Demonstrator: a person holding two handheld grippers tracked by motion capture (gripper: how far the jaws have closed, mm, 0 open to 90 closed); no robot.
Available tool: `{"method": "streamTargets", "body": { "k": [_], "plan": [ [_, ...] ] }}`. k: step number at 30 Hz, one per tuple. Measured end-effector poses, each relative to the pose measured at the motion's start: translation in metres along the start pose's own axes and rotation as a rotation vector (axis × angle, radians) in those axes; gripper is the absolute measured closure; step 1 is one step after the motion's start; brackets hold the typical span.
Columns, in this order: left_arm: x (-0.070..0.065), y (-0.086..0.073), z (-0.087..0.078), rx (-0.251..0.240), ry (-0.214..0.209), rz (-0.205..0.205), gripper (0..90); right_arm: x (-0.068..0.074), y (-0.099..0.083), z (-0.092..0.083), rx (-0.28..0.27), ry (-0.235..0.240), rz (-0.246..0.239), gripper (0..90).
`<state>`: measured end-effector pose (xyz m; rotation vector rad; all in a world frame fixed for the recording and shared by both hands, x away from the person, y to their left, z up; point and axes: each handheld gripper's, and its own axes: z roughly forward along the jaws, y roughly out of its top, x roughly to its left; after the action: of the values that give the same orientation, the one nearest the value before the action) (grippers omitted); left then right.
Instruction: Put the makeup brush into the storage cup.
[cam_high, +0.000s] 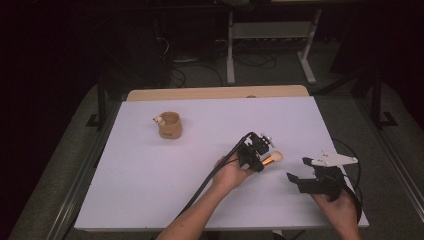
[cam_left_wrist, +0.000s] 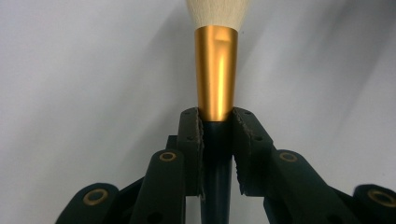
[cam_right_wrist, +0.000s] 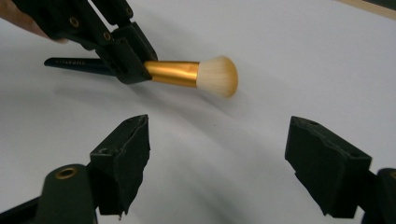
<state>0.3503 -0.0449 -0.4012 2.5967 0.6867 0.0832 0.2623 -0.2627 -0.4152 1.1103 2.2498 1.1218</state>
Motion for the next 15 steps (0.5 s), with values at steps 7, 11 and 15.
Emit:
{"method": "streamTargets", "body": {
  "k": [7, 11, 15],
  "plan": [
    [0.007, -0.007, -0.018, -0.051, -0.003, -0.012, 74.2, 0.002, 0.0, -0.001, -0.006, 0.013, 0.005, 20.8],
    [0.011, -0.015, -0.029, -0.082, -0.007, -0.011, 74.2, 0.005, 0.001, 0.0, -0.017, 0.035, 0.008, 20.4],
    [0.016, -0.028, -0.039, -0.116, -0.02, -0.016, 74.3, 0.011, 0.005, 0.002, -0.02, 0.059, -0.001, 19.9]
  ]
}}
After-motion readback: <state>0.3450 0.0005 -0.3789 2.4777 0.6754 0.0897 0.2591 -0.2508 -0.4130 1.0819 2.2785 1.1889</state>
